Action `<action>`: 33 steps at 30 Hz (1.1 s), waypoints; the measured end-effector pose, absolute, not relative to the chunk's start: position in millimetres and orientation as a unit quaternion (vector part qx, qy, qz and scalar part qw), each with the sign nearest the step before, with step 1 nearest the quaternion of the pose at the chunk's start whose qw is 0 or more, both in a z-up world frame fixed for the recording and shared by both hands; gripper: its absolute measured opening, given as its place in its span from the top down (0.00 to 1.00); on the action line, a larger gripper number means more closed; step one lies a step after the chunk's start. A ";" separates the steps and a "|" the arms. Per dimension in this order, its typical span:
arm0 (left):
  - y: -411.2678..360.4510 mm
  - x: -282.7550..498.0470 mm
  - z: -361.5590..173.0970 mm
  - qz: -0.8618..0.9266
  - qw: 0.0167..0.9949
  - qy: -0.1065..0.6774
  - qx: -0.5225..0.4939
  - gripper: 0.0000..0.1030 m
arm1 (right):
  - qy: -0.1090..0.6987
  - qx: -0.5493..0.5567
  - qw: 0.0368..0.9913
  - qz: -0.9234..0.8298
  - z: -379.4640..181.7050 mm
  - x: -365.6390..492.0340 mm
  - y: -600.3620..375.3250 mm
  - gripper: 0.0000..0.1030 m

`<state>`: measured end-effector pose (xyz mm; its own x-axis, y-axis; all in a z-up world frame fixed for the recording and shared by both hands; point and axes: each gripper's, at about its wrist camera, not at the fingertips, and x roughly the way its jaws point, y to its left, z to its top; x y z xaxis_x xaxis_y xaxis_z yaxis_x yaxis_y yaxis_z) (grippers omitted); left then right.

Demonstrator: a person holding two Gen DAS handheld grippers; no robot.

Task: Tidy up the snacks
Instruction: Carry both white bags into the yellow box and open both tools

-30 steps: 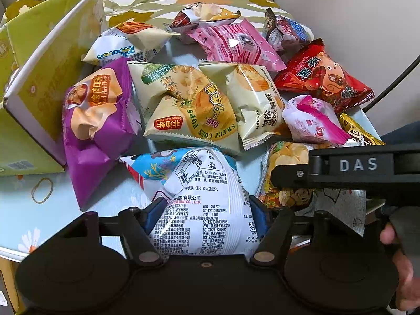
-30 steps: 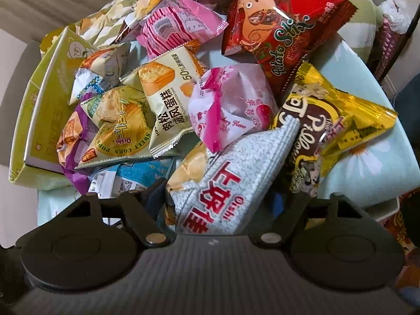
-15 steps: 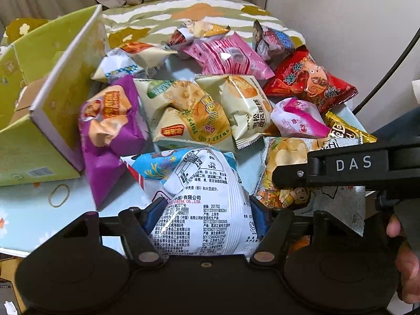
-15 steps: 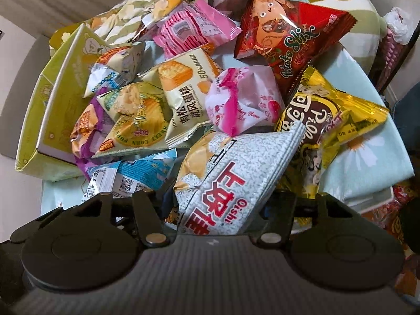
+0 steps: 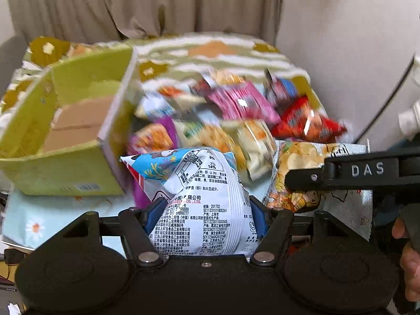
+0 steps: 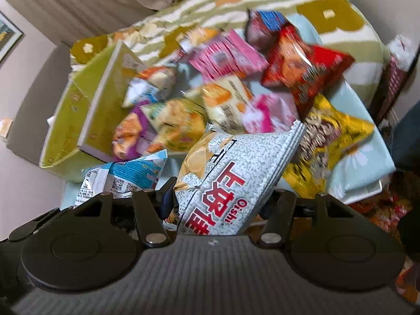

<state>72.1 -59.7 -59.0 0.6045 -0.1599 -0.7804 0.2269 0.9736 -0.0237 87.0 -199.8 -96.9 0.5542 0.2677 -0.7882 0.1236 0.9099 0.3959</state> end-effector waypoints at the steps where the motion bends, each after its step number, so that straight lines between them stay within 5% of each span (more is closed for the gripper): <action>1: -56.0 72.2 -53.3 -0.103 0.899 0.424 0.036 0.32 | 0.465 0.203 0.860 0.049 -91.1 88.1 -196.9 0.28; 18: 67.7 153.7 28.1 0.030 0.948 0.316 0.006 0.32 | 0.374 0.091 0.908 0.167 -7.2 195.6 -80.1 0.28; 33: 169.6 319.9 -23.6 -0.026 0.925 0.380 0.013 0.32 | 0.402 0.101 0.902 0.124 -34.1 345.5 50.5 0.28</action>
